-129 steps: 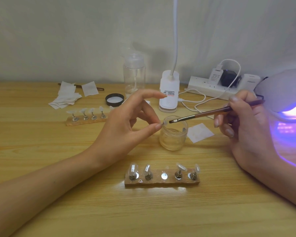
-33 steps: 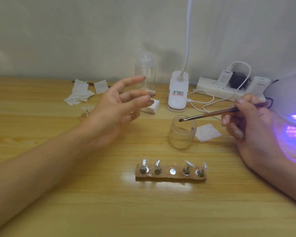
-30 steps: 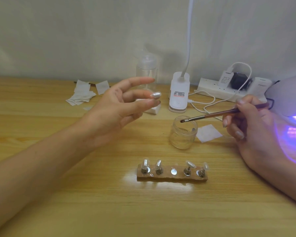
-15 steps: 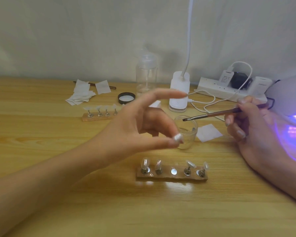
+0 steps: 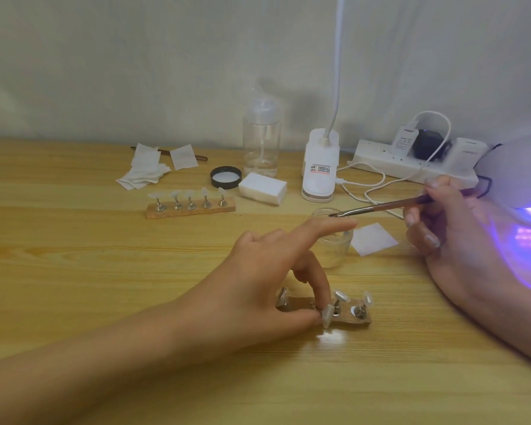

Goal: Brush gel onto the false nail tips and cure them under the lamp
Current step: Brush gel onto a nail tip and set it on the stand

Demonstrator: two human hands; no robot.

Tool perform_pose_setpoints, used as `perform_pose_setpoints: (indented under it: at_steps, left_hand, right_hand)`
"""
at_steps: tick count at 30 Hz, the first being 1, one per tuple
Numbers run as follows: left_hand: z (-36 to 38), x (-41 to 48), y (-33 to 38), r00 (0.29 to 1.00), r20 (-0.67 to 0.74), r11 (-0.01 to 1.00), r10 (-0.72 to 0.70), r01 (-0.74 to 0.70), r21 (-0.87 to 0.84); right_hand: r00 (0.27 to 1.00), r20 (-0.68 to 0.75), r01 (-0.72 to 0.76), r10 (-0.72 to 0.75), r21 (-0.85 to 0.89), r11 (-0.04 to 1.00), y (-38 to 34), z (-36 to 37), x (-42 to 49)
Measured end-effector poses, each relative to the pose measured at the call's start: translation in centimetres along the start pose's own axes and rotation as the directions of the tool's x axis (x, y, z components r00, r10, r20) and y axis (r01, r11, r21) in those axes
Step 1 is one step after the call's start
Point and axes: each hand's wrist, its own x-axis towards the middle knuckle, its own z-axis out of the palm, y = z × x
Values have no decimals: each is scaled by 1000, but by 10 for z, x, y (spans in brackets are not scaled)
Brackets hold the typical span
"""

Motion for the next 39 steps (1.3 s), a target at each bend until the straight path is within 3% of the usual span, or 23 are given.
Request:
perform_pose_setpoints:
  at_steps: [7, 18, 22, 25, 28, 32, 36, 39]
  left_hand:
    - [-1, 0, 4, 994, -20, 994, -107, 106, -40]
    - [-1, -2, 6, 993, -50, 987, -107, 112, 116]
    - [2, -3, 11, 998, -56, 946, 7, 12, 325]
    - [9, -1, 14, 979, -90, 811, 180, -96, 576]
    - [14, 4, 17, 951, -118, 729, 284, -135, 671]
    - [20, 6, 17, 940, -131, 710, 315, -142, 690]
    - [24, 3, 15, 881, -146, 678, 450, -230, 698]
    - [10, 7, 16, 898, -134, 846, 418, -331, 417]
  right_hand:
    - [1000, -4, -20, 20, -13, 1000, 1, -2, 1]
    - [1000, -1, -28, 28, 8, 1000, 2, -4, 3]
    - [1000, -3, -21, 21, 14, 1000, 2, -3, 3]
    - [1000, 5, -7, 7, 17, 1000, 2, -1, 2]
    - [1000, 6, -6, 6, 14, 1000, 1, -1, 2]
    - [1000, -2, -11, 11, 29, 1000, 2, -1, 3]
    - [1000, -8, -16, 16, 26, 1000, 3, -2, 2]
    - [999, -32, -1, 2, 43, 999, 4, -2, 3]
